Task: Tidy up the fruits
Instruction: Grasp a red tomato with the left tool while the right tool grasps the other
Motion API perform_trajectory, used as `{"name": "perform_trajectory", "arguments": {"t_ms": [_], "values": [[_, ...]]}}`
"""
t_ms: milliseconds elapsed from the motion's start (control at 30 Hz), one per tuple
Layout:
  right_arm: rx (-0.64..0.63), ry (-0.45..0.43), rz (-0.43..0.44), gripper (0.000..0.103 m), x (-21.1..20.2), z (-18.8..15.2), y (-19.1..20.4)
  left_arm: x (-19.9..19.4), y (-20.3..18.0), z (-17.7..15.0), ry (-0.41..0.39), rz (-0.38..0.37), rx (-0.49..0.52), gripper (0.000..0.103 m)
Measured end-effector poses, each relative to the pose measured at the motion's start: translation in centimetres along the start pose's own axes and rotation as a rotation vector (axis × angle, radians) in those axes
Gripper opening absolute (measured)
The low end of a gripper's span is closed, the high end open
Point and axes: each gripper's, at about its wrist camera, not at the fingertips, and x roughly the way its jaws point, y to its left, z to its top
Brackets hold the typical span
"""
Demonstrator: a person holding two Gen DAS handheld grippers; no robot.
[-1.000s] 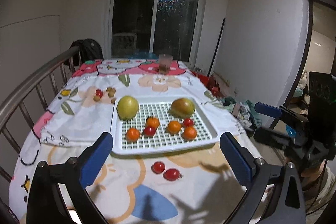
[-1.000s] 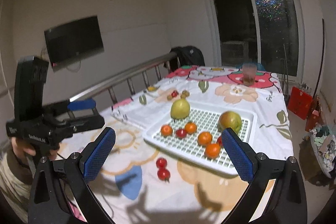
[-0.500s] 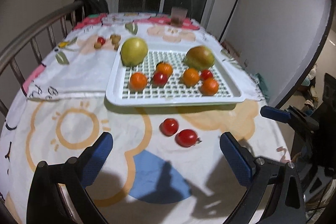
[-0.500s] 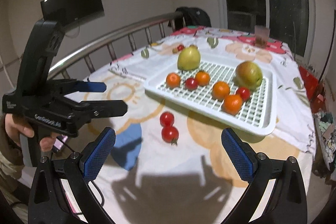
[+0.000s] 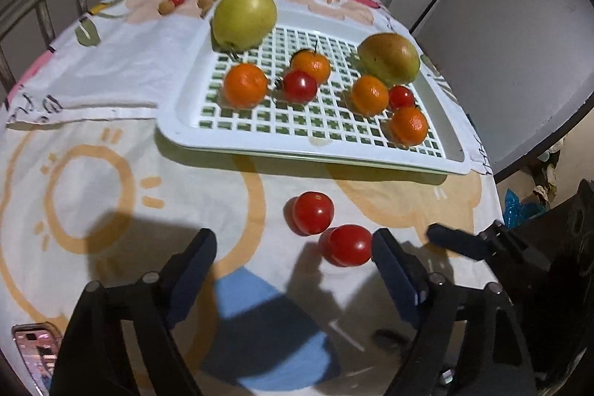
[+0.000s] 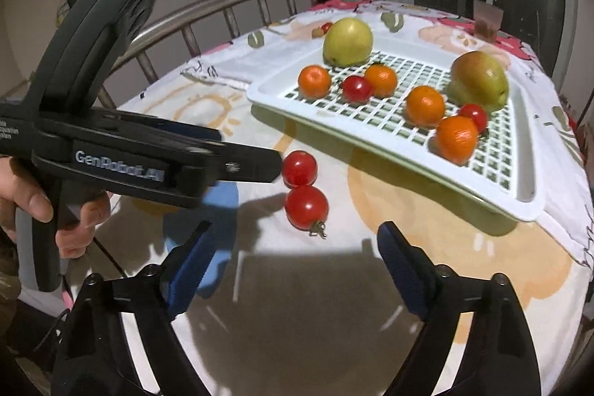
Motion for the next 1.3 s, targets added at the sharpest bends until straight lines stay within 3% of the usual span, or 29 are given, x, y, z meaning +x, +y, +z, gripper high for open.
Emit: {"name": "perform_trajectory", "arguments": {"t_ms": [433,500,567,767,1300], "values": [[-0.002,0.055,-0.032,0.061,3.4,0.7,-0.6,3.2,-1.1,1.0,0.062,-0.027,-0.048,0.064],[-0.001,0.061,-0.039,0.05,3.8,0.8,-0.8,3.5,-1.0,1.0,0.064,-0.028,-0.056,0.058],[0.004,0.076,-0.031,0.046,4.2,0.8,-0.9,3.8,-0.8,1.1,0.066,-0.026,-0.069,0.056],[-0.005,0.073,-0.017,0.031,4.3,0.8,-0.9,3.9,-0.5,1.2,0.059,0.0,-0.066,0.034],[0.013,0.068,0.008,0.03,0.7,-0.9,-2.0,3.0,-1.5,-0.1,0.043,0.033,-0.001,0.032]]}}
